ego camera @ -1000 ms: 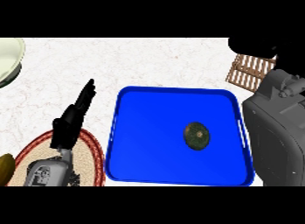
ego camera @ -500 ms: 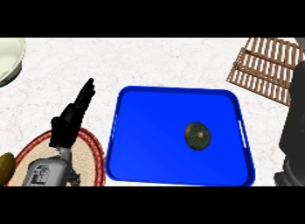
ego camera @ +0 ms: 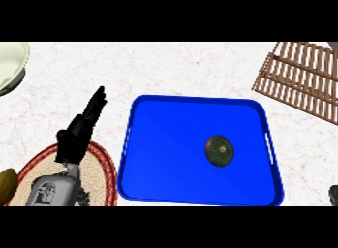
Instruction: Pick the cupcake from the tray and place it in the tiered shelf
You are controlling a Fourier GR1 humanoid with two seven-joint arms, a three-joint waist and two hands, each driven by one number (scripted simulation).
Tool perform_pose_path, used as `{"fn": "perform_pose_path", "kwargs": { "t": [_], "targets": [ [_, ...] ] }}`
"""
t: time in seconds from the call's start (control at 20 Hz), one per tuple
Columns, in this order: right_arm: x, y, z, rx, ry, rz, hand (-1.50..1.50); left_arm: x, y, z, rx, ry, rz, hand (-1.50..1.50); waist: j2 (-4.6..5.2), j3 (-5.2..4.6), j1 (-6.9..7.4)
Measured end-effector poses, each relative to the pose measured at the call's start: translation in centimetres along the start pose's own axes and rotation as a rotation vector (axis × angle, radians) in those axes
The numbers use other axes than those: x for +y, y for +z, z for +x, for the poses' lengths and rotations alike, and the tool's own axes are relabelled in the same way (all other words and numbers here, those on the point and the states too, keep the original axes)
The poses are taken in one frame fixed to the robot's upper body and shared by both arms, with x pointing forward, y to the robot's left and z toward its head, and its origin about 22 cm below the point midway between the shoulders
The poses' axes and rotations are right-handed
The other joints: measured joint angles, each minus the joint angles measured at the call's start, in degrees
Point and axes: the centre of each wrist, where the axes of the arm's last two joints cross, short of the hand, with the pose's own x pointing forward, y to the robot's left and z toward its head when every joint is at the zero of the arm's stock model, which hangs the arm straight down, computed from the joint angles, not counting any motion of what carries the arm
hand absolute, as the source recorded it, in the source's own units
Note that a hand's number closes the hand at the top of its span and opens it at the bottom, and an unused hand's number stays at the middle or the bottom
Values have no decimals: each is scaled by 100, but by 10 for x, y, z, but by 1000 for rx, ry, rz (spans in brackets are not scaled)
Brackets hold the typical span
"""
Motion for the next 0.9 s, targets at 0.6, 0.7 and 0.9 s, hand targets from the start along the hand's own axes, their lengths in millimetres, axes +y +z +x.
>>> {"fn": "perform_pose_path", "kwargs": {
  "t": [0.6, 0.7, 0.9],
  "targets": [
    [61, -35, -32, -64, 95, -58, 150, -5, -7, -2, 0, -8, 3, 0, 16, 2, 18],
    [61, -42, -40, -42, 12, -74, 150, -6, -5, -5, -3, -4, 0, 0, 21, 5, 26],
    [72, -50, -54, -13, -140, -99, 150, -2, -5, 0, -1, -5, -4, 0, 24, 6, 50]
  ]
}}
